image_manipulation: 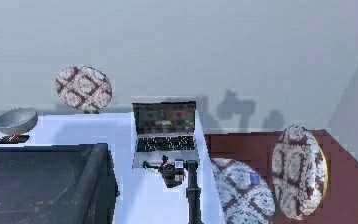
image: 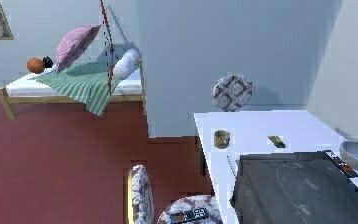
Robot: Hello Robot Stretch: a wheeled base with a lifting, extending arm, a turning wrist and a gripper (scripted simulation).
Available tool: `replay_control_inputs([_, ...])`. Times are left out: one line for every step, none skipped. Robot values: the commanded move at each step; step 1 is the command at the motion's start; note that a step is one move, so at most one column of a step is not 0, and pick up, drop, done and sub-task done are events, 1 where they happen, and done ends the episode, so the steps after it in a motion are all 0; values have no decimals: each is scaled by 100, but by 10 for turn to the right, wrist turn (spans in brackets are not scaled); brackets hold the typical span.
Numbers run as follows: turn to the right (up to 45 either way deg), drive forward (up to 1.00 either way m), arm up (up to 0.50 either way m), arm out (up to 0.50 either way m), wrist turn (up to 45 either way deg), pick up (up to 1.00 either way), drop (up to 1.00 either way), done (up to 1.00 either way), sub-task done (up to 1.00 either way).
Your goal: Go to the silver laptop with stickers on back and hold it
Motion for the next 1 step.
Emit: replay_control_inputs([0, 0, 10, 0, 0, 0, 0, 0, 0])
